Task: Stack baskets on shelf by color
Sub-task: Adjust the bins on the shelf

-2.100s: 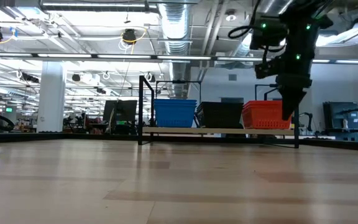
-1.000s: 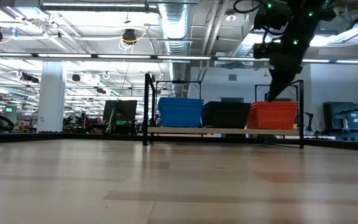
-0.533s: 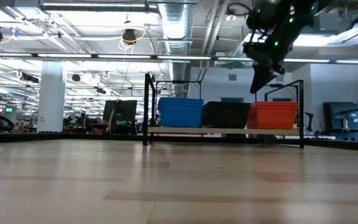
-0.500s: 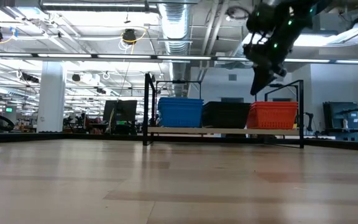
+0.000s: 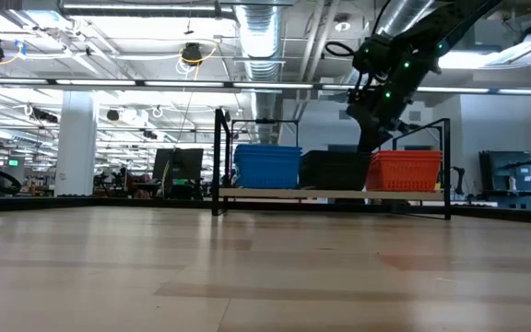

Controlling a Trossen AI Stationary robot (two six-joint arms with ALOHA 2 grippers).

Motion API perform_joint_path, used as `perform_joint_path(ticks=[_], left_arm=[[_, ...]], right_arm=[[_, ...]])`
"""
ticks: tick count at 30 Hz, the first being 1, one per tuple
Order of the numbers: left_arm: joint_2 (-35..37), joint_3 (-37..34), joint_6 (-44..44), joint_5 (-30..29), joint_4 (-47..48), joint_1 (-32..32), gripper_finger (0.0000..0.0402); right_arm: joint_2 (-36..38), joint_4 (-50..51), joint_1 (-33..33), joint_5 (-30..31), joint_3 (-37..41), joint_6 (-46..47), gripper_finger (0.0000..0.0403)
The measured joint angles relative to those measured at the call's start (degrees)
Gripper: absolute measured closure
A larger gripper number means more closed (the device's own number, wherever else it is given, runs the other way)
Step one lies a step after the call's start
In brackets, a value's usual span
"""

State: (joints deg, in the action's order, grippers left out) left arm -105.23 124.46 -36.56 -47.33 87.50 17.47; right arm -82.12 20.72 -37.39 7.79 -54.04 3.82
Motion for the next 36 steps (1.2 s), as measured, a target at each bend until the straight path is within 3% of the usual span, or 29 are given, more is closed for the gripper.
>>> perform_joint_path(ticks=[6, 17, 24, 36], left_arm=[[0.0, 0.0, 0.6, 0.0, 0.0, -0.1, 0.0313], [0.0, 0.0, 0.5, 0.0, -0.8, -0.1, 0.0313], [0.0, 0.0, 2.3, -0.7, -1.5, -0.1, 0.0313], [0.0, 0.0, 1.3, -0.4, -1.5, -0.2, 0.0313]], right_arm=[[0.4, 1.1, -0.3, 0.0, 0.0, -0.9, 0.0402], [8.8, 4.2, -1.6, 0.5, 0.0, 2.7, 0.0402], [5.9, 6.5, -3.4, 1.3, 0.9, 8.7, 0.0402], [-0.2, -1.2, -3.5, 3.5, 0.7, 10.1, 0.0402]])
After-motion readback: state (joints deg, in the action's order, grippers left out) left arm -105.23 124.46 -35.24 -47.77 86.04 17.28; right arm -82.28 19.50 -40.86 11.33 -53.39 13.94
